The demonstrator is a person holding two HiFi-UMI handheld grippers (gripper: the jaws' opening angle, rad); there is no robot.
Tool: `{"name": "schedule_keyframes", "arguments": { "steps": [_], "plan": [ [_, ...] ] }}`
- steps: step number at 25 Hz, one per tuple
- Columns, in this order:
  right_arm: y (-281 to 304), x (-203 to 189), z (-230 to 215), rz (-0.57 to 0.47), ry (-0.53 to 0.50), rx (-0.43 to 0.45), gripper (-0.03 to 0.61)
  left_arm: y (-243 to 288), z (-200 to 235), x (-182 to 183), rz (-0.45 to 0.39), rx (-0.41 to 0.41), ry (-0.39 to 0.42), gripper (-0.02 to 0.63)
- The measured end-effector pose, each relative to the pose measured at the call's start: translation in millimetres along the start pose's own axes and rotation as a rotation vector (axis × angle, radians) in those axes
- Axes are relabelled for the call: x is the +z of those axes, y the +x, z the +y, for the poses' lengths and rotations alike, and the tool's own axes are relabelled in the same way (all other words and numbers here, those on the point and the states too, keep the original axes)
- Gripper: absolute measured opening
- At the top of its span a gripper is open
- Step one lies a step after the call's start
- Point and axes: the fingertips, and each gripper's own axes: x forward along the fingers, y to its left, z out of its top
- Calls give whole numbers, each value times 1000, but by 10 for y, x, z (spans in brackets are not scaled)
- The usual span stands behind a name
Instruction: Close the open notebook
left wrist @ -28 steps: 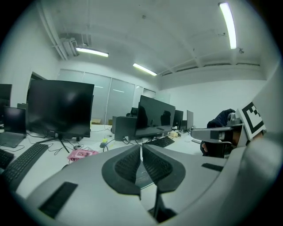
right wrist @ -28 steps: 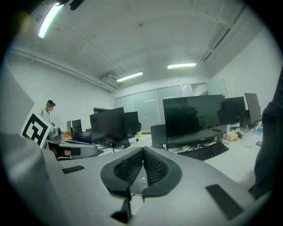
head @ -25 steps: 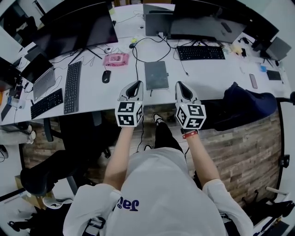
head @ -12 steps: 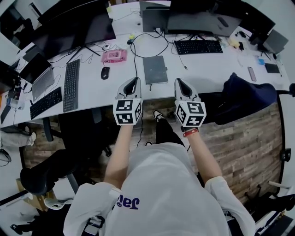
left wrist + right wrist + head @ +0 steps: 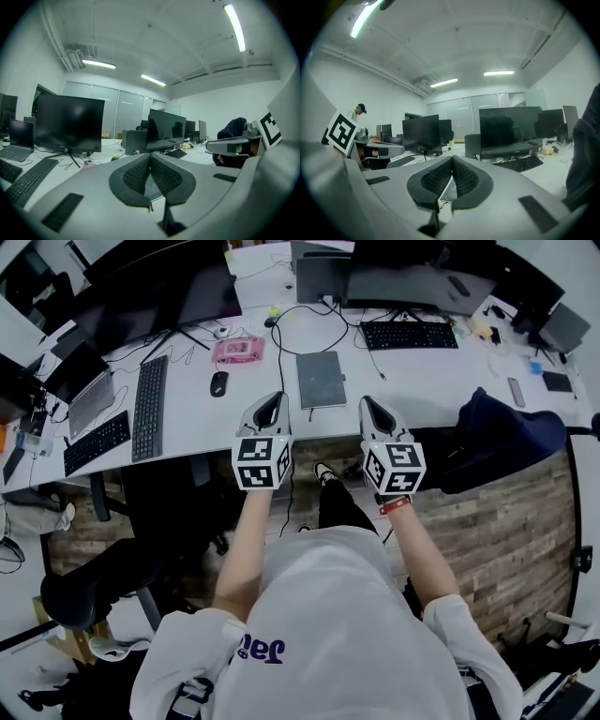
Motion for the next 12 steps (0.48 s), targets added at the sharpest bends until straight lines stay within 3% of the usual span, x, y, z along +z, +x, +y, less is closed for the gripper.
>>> {"name": "schedule_keyframes", "arguments": {
  "steps": [12],
  "plan": [
    [-46, -222, -41, 60, 11, 39, 8, 85, -110, -111, 19, -46, -19, 21]
  ]
}}
